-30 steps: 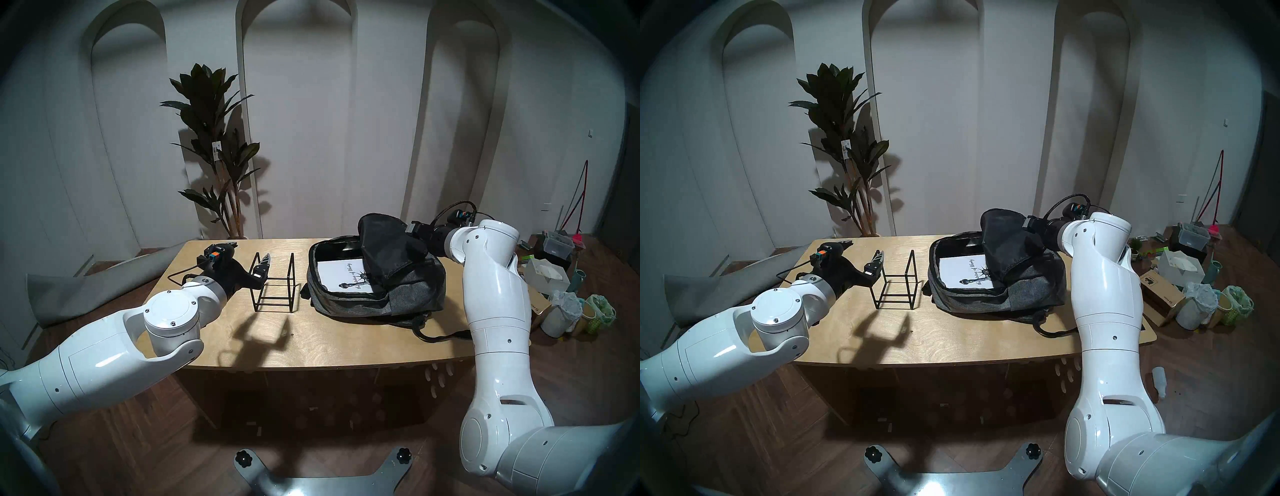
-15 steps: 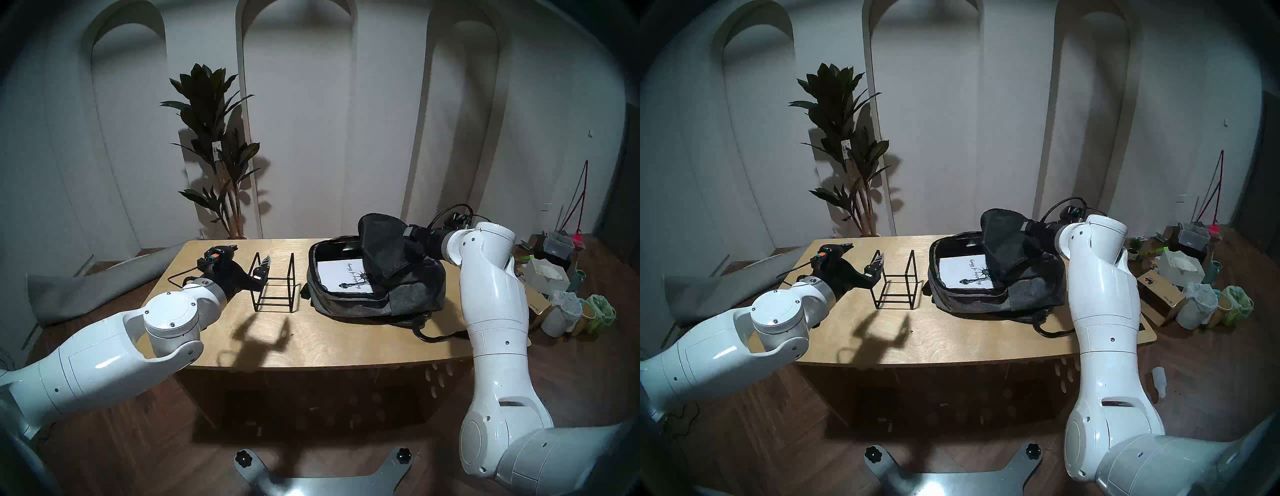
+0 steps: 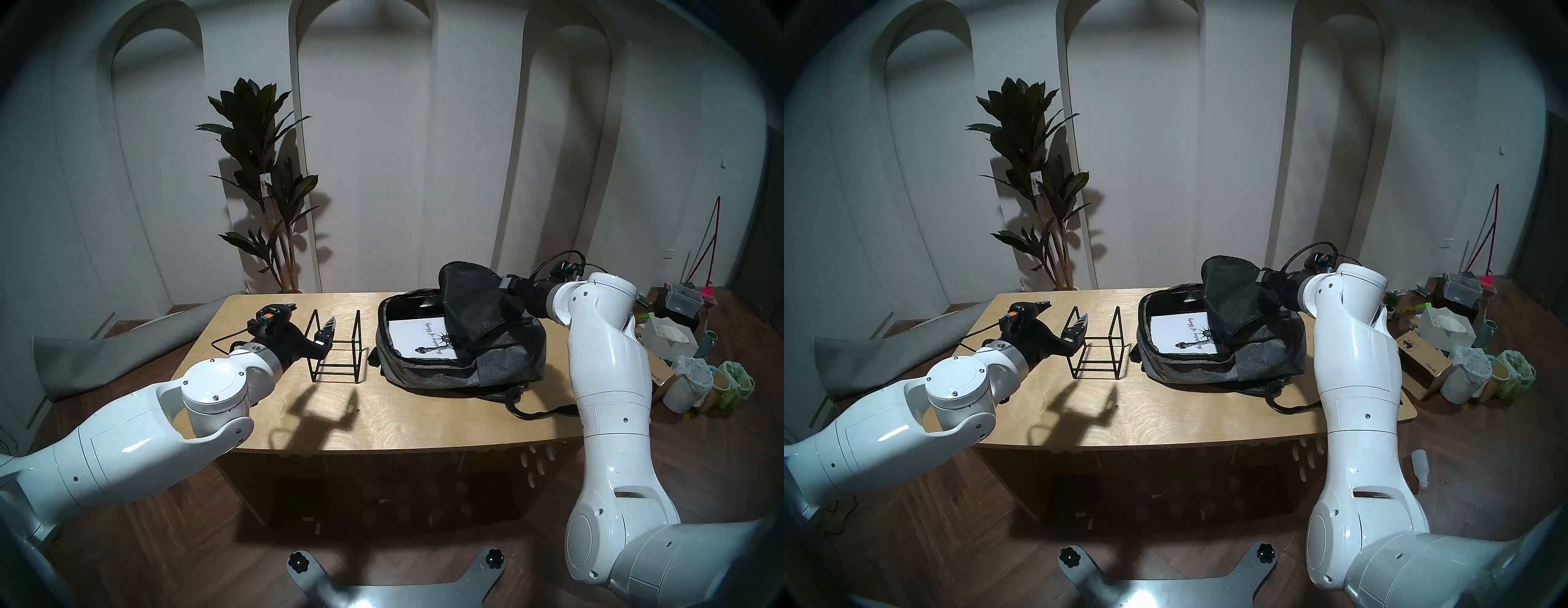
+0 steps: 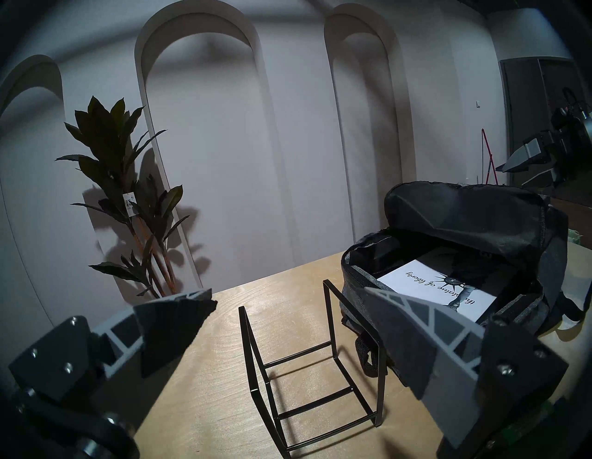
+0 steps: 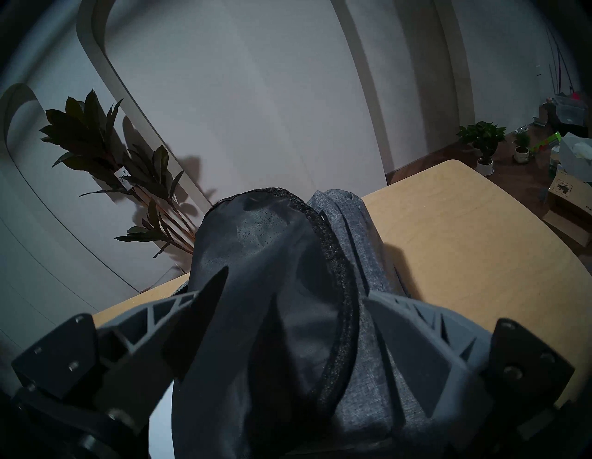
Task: Put the book into the bag and close the bag
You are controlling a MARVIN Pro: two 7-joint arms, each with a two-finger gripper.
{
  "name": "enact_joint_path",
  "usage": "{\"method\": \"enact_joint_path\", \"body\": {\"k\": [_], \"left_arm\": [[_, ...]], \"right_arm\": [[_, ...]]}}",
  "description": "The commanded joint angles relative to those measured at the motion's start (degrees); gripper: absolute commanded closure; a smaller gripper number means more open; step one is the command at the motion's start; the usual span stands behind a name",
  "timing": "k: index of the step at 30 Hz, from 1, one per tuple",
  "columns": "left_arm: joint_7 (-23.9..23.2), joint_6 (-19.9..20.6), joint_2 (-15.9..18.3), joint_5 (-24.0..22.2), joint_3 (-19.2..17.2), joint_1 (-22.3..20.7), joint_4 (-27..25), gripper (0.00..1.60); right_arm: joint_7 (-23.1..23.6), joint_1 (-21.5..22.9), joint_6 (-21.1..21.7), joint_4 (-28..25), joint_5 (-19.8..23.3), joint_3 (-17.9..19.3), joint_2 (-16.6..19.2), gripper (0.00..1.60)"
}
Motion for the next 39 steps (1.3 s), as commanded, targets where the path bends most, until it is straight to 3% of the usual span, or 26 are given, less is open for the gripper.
{"method": "enact_joint_path", "body": {"k": [1, 20, 23, 24, 25, 26, 27, 28, 30, 31, 39], "left_arm": [[0.0, 0.1, -0.4, 0.3, -0.9, -1.5, 0.0, 0.00], [1.2, -0.9, 1.0, -0.5, -1.4, -0.4, -0.5, 0.00], [1.2, -1.0, 1.2, -0.6, -1.3, -0.4, -0.5, 0.00], [1.2, -1.1, 1.3, -0.7, -1.3, -0.3, -0.5, 0.00], [1.2, -1.2, 1.3, -0.7, -1.3, -0.3, -0.5, 0.00], [1.2, -1.3, 1.4, -0.8, -1.3, -0.2, -0.5, 0.00], [1.2, -1.4, 1.5, -0.8, -1.3, -0.1, -0.5, 0.00], [1.2, -1.5, 1.6, -0.9, -1.2, -0.1, -0.5, 0.00], [1.3, -1.7, 1.8, -1.1, -1.2, 0.0, -0.5, 0.00], [1.3, -1.8, 1.9, -1.1, -1.2, 0.1, -0.5, 0.00], [1.6, -3.0, 3.0, -1.8, -1.3, 0.7, -0.5, 0.00]], "right_arm": [[0.4, 0.9, -1.1, 0.2, -0.2, -0.9, -0.2, 0.00], [0.7, 2.1, -1.8, 1.7, 0.4, -3.3, -1.4, 0.00], [0.6, 2.2, -1.6, 1.4, 0.6, -3.3, -1.6, 0.21], [0.5, 2.2, -1.7, 1.3, 0.6, -3.4, -1.8, 0.38], [0.4, 2.2, -1.7, 1.3, 0.6, -3.4, -1.9, 0.77], [0.4, 2.2, -1.7, 1.2, 0.7, -3.5, -2.1, 0.91], [0.3, 2.1, -1.8, 1.1, 0.7, -3.6, -2.3, 1.25], [0.3, 2.0, -1.8, 1.1, 0.8, -3.7, -2.5, 1.35], [0.1, 2.0, -1.7, 0.9, 0.8, -3.9, -2.9, 1.40], [0.0, 2.0, -1.8, 0.9, 0.8, -4.1, -3.1, 1.60], [0.0, 2.5, -2.2, 0.8, 1.1, -5.4, -4.8, 1.60]]}}
